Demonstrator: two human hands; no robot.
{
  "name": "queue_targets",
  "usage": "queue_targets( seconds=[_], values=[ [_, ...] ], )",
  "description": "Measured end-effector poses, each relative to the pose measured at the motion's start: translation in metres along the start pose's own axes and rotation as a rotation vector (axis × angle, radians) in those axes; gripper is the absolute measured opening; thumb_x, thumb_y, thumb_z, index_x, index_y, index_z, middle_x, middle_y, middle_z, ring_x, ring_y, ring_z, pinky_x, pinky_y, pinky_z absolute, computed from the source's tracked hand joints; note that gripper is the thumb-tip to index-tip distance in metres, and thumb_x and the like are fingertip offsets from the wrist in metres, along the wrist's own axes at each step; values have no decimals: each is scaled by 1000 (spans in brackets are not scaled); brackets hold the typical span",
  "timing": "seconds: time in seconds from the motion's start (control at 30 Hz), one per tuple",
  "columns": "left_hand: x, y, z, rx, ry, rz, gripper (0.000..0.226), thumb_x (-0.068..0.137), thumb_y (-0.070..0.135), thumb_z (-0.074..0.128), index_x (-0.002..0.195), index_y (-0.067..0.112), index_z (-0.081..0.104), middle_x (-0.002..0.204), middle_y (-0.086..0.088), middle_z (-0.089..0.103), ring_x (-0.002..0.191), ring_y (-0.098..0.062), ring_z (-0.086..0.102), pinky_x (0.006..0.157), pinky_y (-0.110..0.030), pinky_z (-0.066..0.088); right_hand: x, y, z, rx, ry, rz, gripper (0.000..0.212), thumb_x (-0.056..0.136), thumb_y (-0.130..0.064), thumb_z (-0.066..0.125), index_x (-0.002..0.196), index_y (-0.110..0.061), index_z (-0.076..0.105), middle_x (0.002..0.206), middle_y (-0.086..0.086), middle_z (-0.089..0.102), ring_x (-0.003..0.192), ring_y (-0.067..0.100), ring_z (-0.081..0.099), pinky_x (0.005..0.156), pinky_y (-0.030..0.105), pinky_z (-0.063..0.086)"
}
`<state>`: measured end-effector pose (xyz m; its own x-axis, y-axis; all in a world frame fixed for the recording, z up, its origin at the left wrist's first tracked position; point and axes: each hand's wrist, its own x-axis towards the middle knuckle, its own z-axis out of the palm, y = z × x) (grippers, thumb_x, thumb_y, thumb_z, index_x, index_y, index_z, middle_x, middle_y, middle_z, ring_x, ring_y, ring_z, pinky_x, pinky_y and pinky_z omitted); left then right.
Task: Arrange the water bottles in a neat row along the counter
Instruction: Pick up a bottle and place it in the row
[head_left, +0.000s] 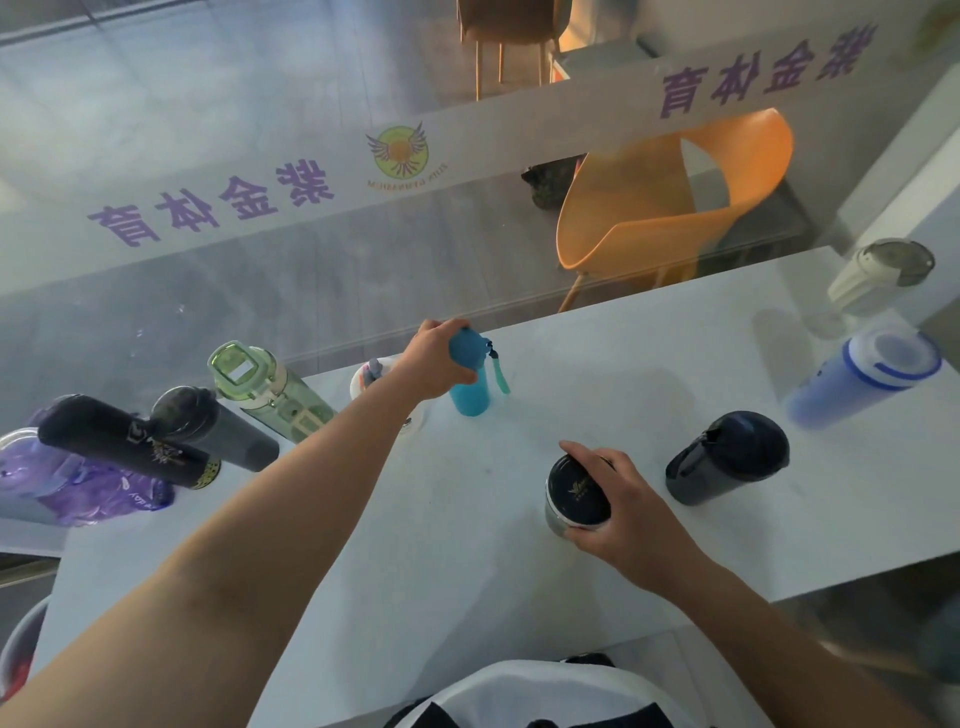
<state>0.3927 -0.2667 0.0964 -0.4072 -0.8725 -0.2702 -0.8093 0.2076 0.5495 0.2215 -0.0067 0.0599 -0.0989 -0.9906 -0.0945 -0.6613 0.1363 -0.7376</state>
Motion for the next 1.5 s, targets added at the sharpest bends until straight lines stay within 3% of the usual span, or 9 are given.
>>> queue_targets(
  seconds=[0.27, 0.4, 0.53, 0.6, 0.67, 0.73, 0.8, 0.97, 1.5],
  values=[
    [0, 0, 1, 5, -20, -1, 74, 78, 19, 77, 143, 27, 42, 139, -7, 40, 107, -20, 44, 86, -28, 45, 1, 0, -2, 17, -1, 1, 81, 75, -30, 78, 142, -43, 35, 127, -10, 43, 113, 8, 50, 92, 12, 42],
    [-7, 0, -1, -18, -33, -11, 85, 78, 27, 79, 148, 34, 31, 150, -4, 33, 128, -26, 40, 106, -40, 44, 1, 0, -2, 30, 16, -7, 81, 73, -29, 80, 141, -41, 38, 126, -9, 45, 112, 8, 50, 92, 14, 44],
    [-48, 5, 6, -121, 270, 120, 70, 87, 29, 71, 147, 30, 37, 155, 0, 34, 141, -21, 31, 117, -39, 30, 1, -3, 0, 30, 96, 9, 79, 68, -27, 83, 137, -36, 45, 120, -7, 52, 106, 11, 54, 87, 18, 47],
    [-83, -1, 25, -217, 429, 189, 58, 89, 21, 68, 142, 21, 45, 148, 1, 45, 137, -15, 39, 116, -32, 31, 5, -4, 0, 52, 142, 51, 78, 66, -29, 83, 135, -34, 47, 116, -8, 53, 101, 12, 56, 82, 11, 45],
    [-117, -17, 58, -235, 466, 149, 52, 90, 18, 66, 139, 20, 49, 146, 1, 48, 135, -14, 40, 114, -25, 29, 13, -5, -3, 74, 168, 80, 81, 65, -31, 85, 136, -32, 46, 116, -7, 52, 99, 11, 55, 76, 3, 39],
    [-147, -45, 98, -198, 377, 33, 54, 89, 19, 66, 140, 23, 48, 148, -1, 45, 138, -18, 39, 114, -23, 26, 28, -8, -8, 68, 196, 96, 82, 65, -29, 86, 136, -32, 45, 117, -6, 51, 99, 12, 54, 75, 3, 37],
    [-171, -76, 135, -115, 223, -111, 63, 88, 29, 67, 146, 28, 40, 154, -4, 36, 142, -26, 33, 116, -31, 25, 48, -12, -14, 48, 231, 113, 81, 65, -26, 86, 135, -32, 44, 119, -2, 53, 100, 16, 55, 79, 16, 42],
    [-194, -122, 160, 209, -57, -417, 87, 84, 63, 56, 153, 43, 7, 165, 0, -4, 151, -30, 1, 117, -48, 17, 112, -16, -27, 10, 273, 166, 82, 71, -26, 83, 141, -28, 41, 128, 7, 51, 113, 26, 54, 93, 33, 46],
    [-192, -124, 154, 288, -195, -448, 89, 86, 60, 53, 153, 44, -3, 163, 1, -18, 150, -32, -10, 114, -55, 20, 198, -19, -25, 61, 294, 190, 80, 70, -18, 83, 138, -27, 43, 132, 10, 46, 119, 28, 51, 101, 39, 46]
  ],
)
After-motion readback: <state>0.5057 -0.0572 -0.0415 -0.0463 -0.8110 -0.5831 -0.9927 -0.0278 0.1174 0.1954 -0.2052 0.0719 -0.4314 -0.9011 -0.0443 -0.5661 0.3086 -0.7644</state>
